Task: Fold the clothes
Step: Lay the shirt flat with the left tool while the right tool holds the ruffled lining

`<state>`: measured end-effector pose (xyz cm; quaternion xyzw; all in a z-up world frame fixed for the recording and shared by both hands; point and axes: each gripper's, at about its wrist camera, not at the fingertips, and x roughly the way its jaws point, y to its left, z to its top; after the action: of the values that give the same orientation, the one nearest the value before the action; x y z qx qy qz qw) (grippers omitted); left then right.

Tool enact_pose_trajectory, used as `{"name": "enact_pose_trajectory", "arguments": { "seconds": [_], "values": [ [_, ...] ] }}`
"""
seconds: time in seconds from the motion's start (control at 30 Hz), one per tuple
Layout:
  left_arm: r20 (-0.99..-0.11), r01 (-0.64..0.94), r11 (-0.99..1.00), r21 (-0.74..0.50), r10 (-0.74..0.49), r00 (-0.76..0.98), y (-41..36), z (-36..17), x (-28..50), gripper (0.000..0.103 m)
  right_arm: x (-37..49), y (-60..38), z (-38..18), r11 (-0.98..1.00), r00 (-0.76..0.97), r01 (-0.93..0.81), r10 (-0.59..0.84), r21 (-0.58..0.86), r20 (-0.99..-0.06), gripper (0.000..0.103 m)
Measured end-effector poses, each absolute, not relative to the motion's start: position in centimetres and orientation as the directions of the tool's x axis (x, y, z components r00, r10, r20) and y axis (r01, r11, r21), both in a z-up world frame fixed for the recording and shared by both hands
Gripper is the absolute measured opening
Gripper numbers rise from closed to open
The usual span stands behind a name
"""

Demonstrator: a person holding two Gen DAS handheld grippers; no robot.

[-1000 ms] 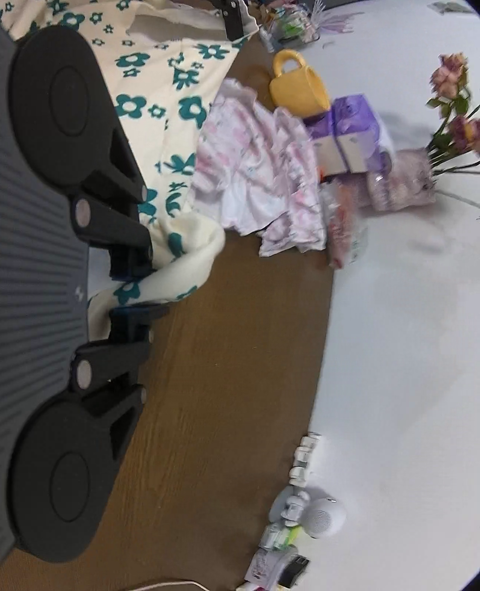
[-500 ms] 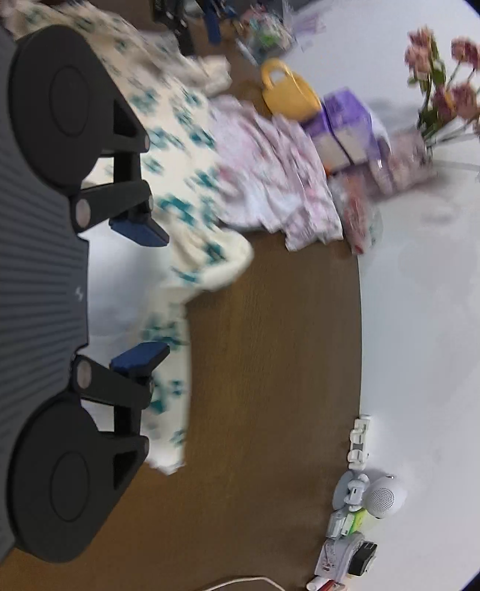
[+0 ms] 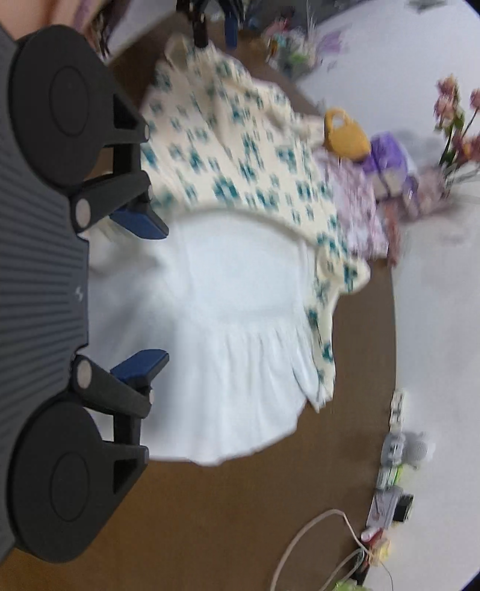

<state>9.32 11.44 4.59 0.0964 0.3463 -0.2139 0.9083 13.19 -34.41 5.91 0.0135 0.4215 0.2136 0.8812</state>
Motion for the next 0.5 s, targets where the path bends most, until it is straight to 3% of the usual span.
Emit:
{"name": "enact_pose_trajectory", "arguments": {
  "seconds": [0.27,0.4,0.5],
  "values": [
    [-0.693,0.484,0.867,0.118,-0.277,0.666,10.6,3.1,6.4,0.078,8.4,-31.2,4.7,0.871,0.518,-0.464,0.416,0.163,-0.748,0.067],
    [-0.694,0.484,0.854,0.19,-0.232,0.682,9.8,2.1,6.4,0.077,7.1,-30.0,4.1,0.887,0.571,-0.46,0.32,0.028,-0.756,0.067],
    [-0.699,0.506,0.84,0.197,-0.242,0.673,9.2,1.6,7.1,0.069,7.3,-29.9,3.7,0.903,0.609,-0.428,0.249,-0.047,-0.753,0.047]
  ]
}}
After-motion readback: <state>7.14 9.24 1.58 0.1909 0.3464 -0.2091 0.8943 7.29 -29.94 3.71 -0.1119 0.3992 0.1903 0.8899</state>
